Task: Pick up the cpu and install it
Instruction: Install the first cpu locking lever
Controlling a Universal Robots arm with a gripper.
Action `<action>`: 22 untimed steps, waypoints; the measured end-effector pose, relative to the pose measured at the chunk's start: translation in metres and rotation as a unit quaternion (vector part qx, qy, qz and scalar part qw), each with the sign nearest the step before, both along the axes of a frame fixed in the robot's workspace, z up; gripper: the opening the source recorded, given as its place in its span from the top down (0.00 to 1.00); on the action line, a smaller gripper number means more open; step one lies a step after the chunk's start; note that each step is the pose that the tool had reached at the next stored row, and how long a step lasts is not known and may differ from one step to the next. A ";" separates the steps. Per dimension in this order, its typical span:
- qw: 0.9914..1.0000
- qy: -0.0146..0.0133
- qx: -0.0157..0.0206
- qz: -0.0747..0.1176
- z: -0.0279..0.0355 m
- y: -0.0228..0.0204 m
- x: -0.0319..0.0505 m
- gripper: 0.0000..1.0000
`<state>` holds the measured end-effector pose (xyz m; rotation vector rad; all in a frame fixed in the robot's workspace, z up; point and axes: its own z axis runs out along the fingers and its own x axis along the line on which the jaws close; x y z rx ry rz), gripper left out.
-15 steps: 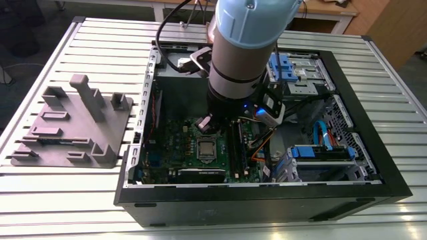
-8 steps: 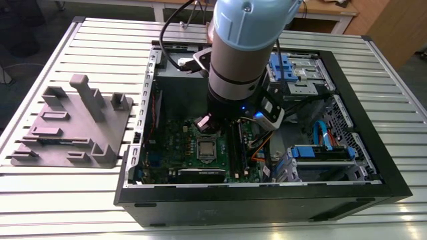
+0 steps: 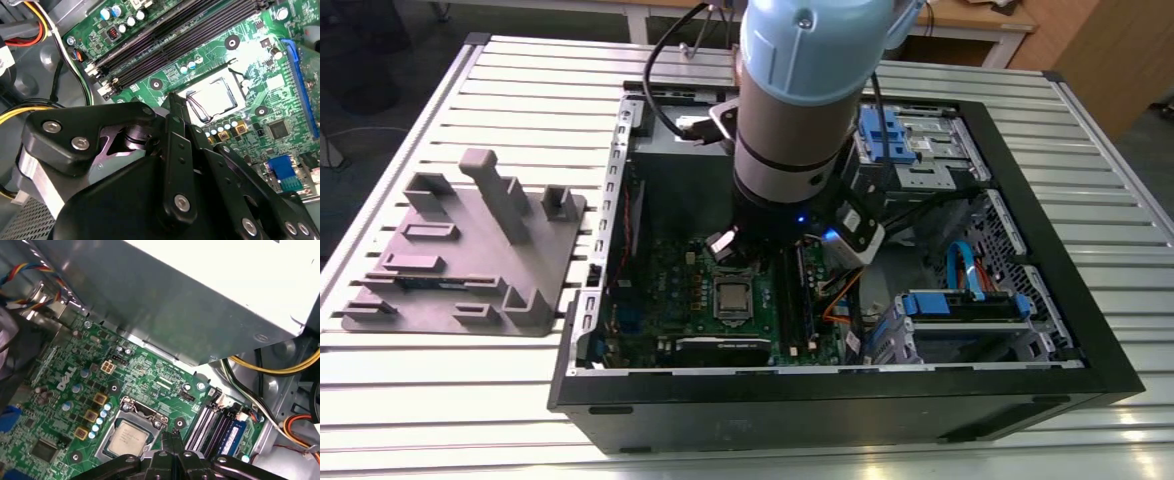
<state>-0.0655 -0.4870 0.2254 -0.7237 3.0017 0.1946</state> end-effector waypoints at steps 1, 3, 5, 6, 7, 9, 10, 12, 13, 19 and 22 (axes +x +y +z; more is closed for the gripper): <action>1.000 0.000 0.000 -0.003 -0.0003 0.0000 -0.0007 0.90; 1.000 0.000 0.000 -0.009 -0.0008 0.0000 -0.0025 0.90; 1.000 0.000 0.000 -0.015 -0.0018 0.0000 -0.0038 0.90; 1.000 0.000 0.000 -0.018 -0.0025 0.0001 -0.0041 0.90; 1.000 0.000 0.000 -0.021 -0.0032 0.0000 -0.0042 0.90; 1.000 0.000 -0.001 -0.028 -0.0051 0.0000 -0.0043 0.90; 0.999 0.000 -0.001 -0.032 -0.0061 0.0000 -0.0043 0.90; 0.999 0.000 -0.002 -0.040 -0.0079 0.0000 -0.0043 0.90; 0.999 0.000 -0.003 -0.044 -0.0088 0.0000 -0.0044 0.90; 0.998 0.000 -0.010 -0.066 -0.0118 0.0000 -0.0043 0.90; 0.997 0.000 -0.013 -0.073 -0.0132 -0.0002 -0.0043 0.90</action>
